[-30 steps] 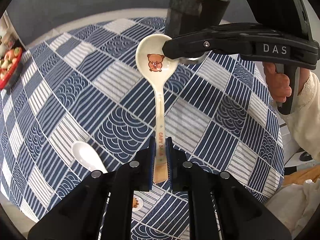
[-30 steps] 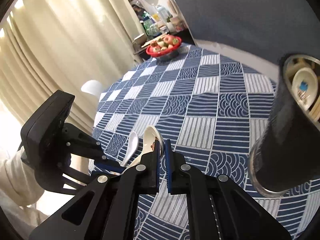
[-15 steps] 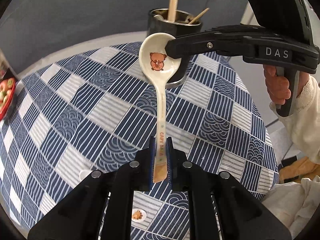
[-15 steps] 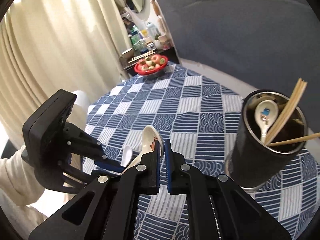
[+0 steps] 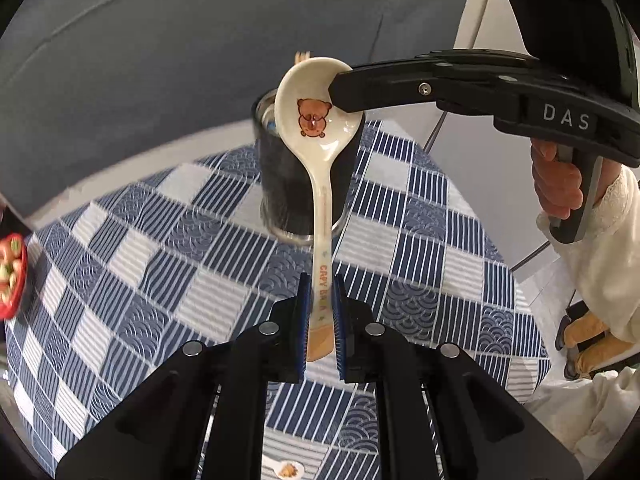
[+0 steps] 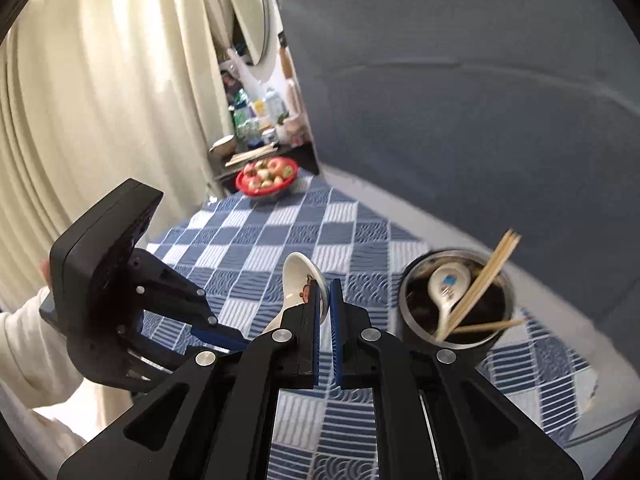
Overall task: Organize utensils
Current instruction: 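Lift the cartoon spoon with the left tool toward the black cup, then lower the spoon into the black cup and open the left tool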
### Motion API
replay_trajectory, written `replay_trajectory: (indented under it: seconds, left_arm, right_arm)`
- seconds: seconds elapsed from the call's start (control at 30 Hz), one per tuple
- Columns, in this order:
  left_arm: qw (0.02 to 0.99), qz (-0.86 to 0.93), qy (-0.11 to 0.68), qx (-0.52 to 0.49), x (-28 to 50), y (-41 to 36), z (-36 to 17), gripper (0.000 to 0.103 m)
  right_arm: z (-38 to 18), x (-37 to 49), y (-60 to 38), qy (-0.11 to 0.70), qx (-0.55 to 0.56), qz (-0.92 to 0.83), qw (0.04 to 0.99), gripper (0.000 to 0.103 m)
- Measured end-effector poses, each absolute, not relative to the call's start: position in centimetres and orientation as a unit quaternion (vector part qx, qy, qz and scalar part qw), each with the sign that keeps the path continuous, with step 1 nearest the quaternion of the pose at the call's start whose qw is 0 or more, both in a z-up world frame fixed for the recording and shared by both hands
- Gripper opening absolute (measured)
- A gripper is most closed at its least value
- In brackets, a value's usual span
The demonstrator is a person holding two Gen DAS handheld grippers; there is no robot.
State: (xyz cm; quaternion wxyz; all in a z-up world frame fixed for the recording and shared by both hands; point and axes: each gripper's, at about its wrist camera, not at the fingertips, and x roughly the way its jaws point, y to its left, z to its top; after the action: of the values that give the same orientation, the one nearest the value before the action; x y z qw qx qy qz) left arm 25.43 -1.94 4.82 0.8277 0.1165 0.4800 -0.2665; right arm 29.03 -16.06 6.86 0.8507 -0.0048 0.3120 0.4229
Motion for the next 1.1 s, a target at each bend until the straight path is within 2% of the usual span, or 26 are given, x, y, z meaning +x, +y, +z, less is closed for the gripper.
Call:
replay_trajectory:
  seconds: [0.33,0.6,1.1]
  left_arm:
    - [0.844,-0.254,0.452,0.138,28.6,-5.3,8.4,0.011]
    - [0.858,-0.228,0.445,0.113,31.7,-7.7,9.9,0.011]
    - [0.864,-0.188,0.462,0.069,37.9,-10.8,8.4,0.011]
  right_arm:
    - [10.1,31.3,-19.2,0.261,-0.01,0.421,0.868,0.005]
    - [11.9,34.0,-22.1,0.233,-0.021,0.443,0.866,0.005]
    - [12.0,39.0,-24.3,0.205,-0.073,0.477,0.852,0.007]
